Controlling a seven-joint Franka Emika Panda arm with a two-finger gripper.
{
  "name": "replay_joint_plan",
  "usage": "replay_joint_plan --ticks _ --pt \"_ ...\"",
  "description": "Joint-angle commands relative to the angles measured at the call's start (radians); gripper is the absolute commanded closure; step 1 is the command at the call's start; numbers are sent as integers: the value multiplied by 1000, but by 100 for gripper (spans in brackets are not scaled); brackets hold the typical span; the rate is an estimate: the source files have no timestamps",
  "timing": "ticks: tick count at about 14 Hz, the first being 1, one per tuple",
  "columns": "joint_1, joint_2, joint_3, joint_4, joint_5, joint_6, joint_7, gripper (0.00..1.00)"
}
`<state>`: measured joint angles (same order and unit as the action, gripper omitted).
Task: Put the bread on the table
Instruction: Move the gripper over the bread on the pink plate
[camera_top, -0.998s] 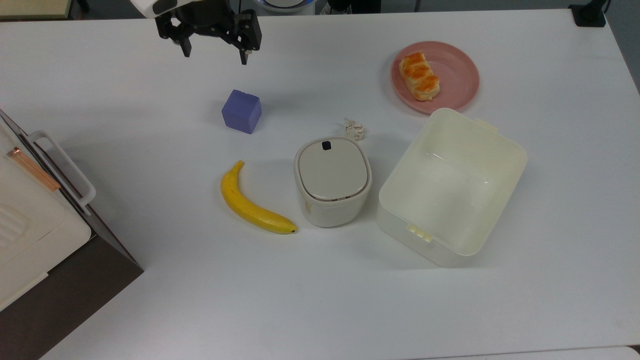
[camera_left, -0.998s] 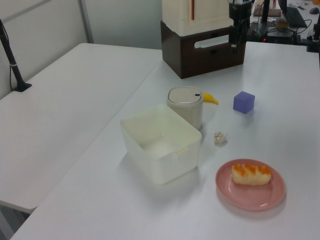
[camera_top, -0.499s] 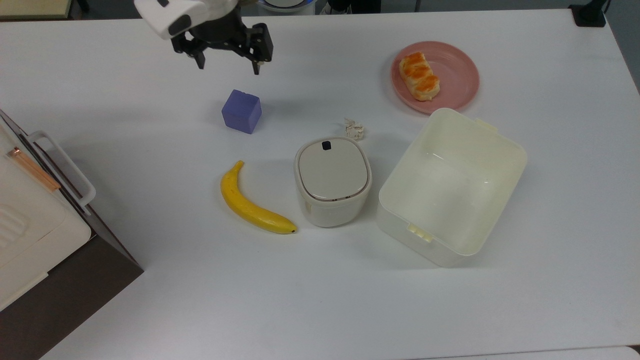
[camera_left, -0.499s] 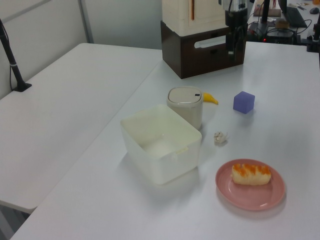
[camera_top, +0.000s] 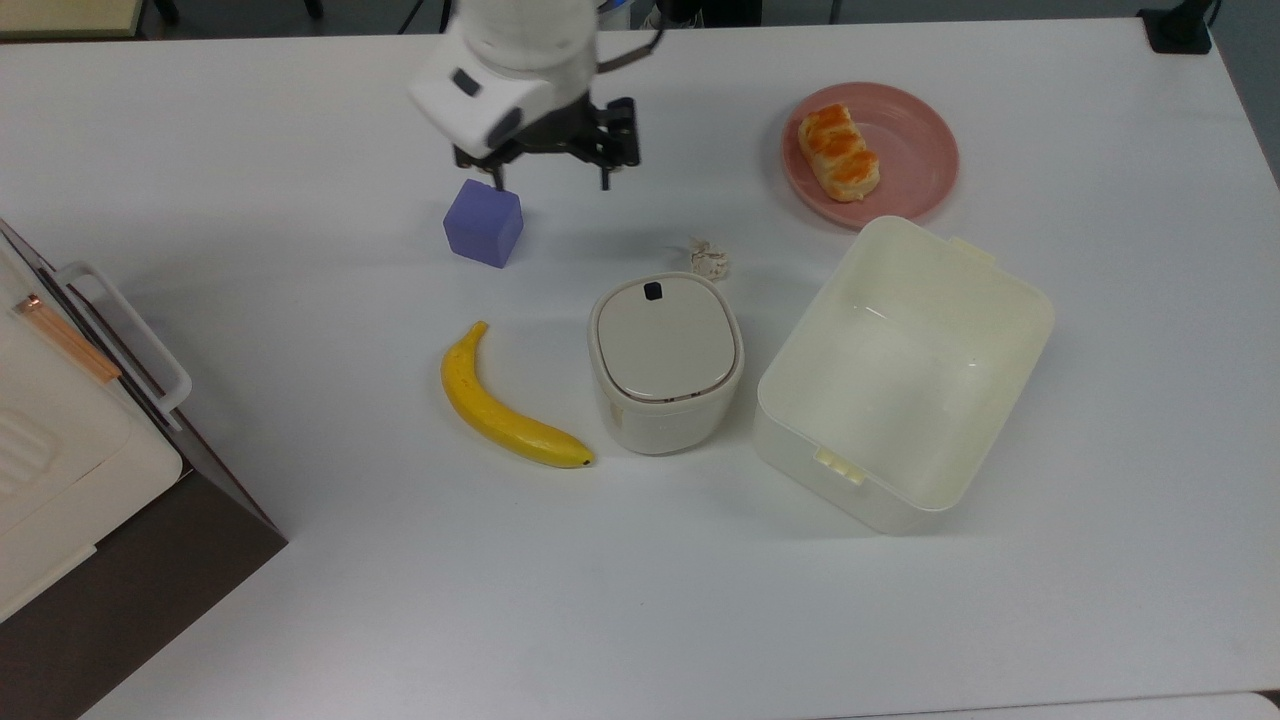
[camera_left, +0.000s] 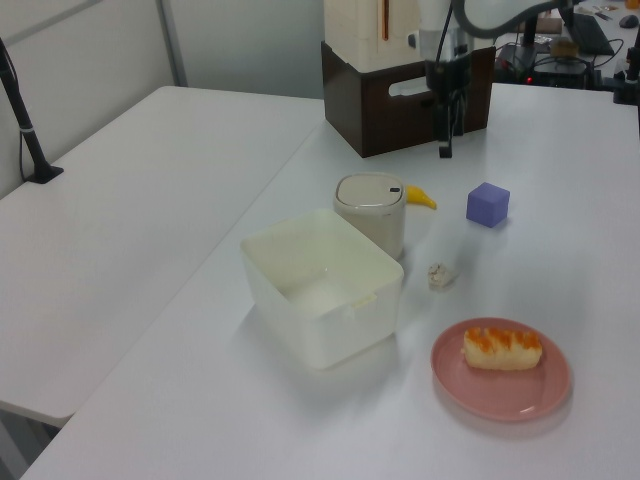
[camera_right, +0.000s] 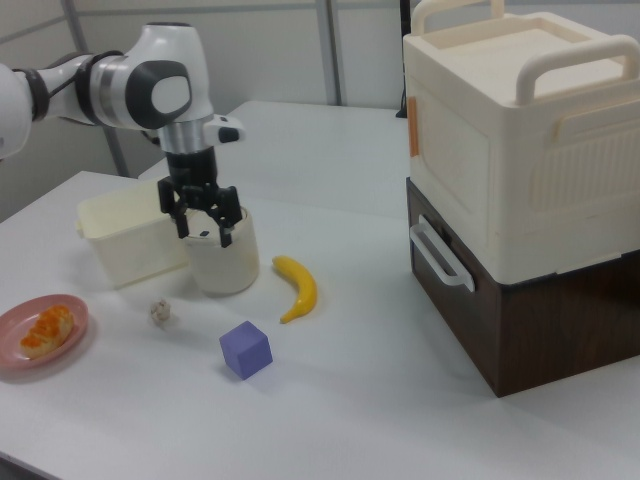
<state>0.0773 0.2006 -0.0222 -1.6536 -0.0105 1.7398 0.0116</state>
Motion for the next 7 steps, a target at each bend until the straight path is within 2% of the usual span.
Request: replay_joint_plan --ticks 1,4,7 --pt "99 -7 -10 -3 15 3 47 3" --pt "221 -21 -10 -35 15 -28 73 3" --pt "355 -18 -10 -81 15 -14 165 3"
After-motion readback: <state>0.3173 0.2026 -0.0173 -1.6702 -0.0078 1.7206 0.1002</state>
